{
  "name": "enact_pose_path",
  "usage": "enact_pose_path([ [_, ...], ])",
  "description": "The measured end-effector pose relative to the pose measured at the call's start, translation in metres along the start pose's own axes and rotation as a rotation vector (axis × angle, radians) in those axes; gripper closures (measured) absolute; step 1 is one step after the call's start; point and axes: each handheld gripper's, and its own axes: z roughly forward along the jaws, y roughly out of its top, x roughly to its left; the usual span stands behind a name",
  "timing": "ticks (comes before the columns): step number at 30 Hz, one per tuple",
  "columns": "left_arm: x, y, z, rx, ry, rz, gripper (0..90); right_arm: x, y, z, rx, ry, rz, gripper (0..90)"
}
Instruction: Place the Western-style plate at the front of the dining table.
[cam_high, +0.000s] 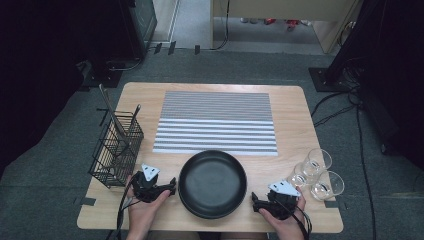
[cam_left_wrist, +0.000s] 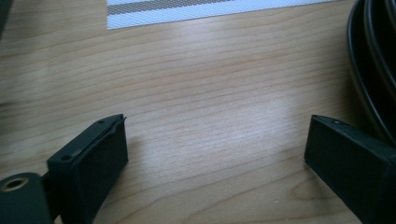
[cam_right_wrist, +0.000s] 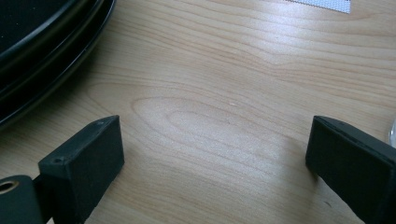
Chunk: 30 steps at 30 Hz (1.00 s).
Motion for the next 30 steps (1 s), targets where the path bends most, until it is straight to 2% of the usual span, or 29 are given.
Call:
enact_pose_path([
  [3,-0.001,0.000,-0.001,-0.006,0.005,0.010,6.6,0.000,0.000,0.000,0.000,-0.002,0.002,3.9],
  [8,-0.007,0.000,-0.007,-0.017,-0.029,0.012,6.5,0.001,0.000,0.000,0.000,-0.005,0.005,3.9],
  [14,-0.011,0.004,-0.020,-0.051,-0.043,0.010,6.7,0.002,0.000,0.000,-0.004,-0.010,0.010,5.3],
  [15,-0.012,0.006,-0.023,-0.063,-0.068,-0.004,6.7,0.002,0.000,-0.001,-0.011,-0.002,0.005,9.5],
  [17,-0.012,0.009,-0.026,-0.073,-0.072,-0.008,6.8,0.003,-0.002,-0.003,-0.024,-0.001,0.002,14.3],
  [24,-0.016,0.012,-0.037,-0.096,-0.091,-0.001,6.9,0.007,-0.001,-0.006,-0.039,0.016,0.020,16.0],
  [30,-0.022,0.018,-0.043,-0.111,-0.120,0.017,6.8,0.012,0.007,-0.016,-0.070,0.018,0.011,16.1],
])
